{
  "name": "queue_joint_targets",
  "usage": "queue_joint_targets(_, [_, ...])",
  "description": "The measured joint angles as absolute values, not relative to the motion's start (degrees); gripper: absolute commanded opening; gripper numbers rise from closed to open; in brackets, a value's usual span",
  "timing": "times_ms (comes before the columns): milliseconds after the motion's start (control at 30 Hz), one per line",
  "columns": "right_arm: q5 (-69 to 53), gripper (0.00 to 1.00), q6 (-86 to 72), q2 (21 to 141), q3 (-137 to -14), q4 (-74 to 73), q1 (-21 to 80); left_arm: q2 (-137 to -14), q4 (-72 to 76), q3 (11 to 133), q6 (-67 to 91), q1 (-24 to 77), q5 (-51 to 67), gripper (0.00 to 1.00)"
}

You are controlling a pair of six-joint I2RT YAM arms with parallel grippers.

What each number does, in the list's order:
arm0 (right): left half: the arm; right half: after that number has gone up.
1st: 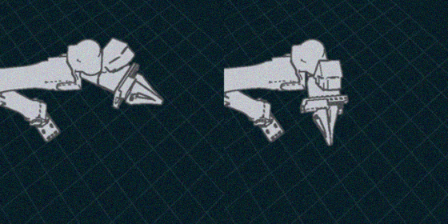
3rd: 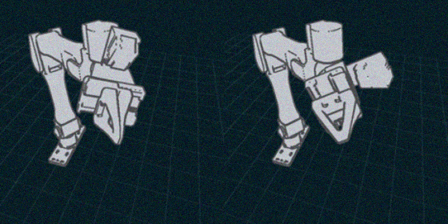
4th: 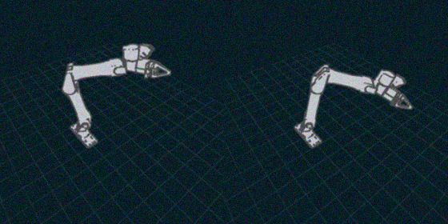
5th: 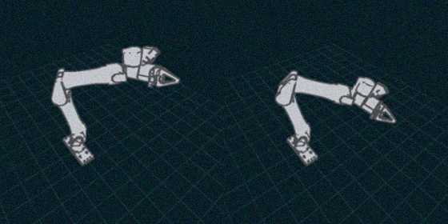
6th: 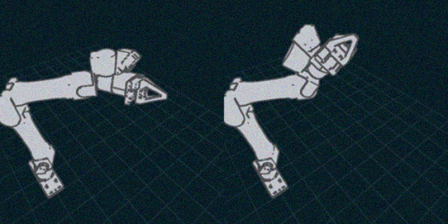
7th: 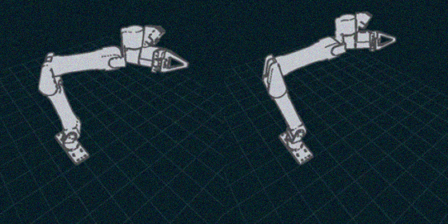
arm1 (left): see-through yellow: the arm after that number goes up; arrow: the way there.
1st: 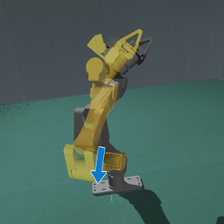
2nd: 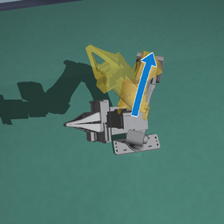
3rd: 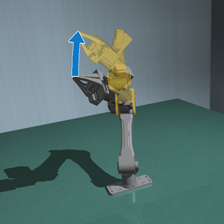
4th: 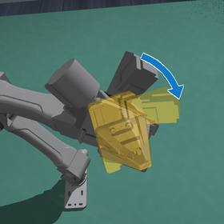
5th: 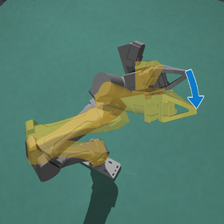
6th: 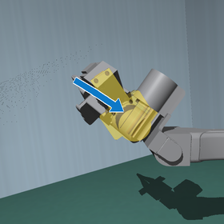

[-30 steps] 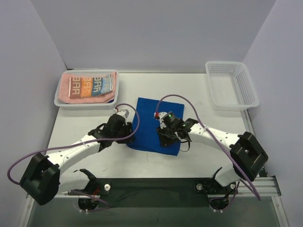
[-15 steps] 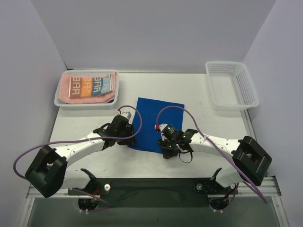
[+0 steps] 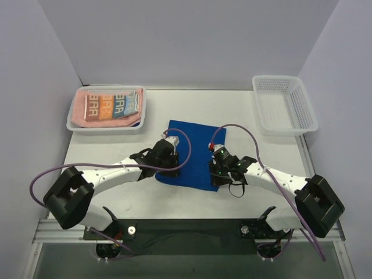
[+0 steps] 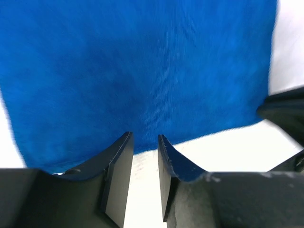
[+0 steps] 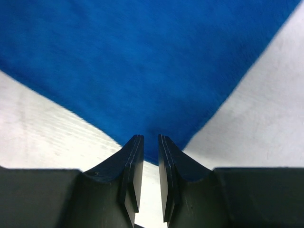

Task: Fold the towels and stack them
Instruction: Fold the towel

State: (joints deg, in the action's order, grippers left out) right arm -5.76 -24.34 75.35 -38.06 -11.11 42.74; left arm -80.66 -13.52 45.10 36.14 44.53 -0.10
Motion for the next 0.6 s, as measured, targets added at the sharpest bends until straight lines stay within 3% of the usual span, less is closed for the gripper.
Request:
queue_joint_targets(367, [-6.3,0.19,-30.8,73.8,-31.5,-9.0,39.0,-83.2,-10.7,38.5,37.2,49.1,0.9,0.32])
queue_joint_targets(600, [-6.4,0.19,-33.7,72.7,-30.5,-8.4,37.7,-76.3,-12.8,33.6,38.4,50.7,1.0,0.4])
